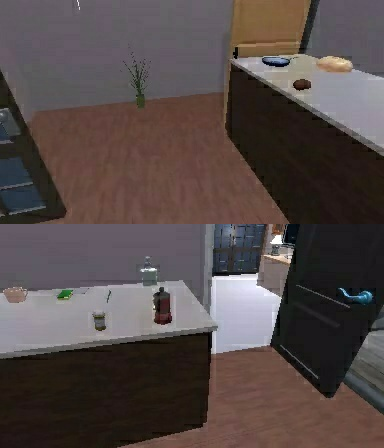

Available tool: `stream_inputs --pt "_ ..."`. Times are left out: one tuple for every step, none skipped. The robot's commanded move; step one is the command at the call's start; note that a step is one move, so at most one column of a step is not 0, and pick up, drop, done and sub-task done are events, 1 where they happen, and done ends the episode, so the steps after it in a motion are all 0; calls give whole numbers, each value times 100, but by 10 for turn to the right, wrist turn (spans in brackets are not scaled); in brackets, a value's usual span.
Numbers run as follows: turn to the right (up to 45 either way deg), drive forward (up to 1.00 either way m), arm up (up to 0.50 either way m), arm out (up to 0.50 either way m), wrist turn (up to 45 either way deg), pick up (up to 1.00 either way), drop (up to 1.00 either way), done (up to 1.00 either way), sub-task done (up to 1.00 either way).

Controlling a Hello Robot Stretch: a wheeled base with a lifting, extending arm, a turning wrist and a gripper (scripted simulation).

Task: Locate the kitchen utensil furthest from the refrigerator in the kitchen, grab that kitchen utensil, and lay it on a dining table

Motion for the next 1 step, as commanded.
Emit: stream_inputs --pt "0 100 0 0 0 0 0 0 0"
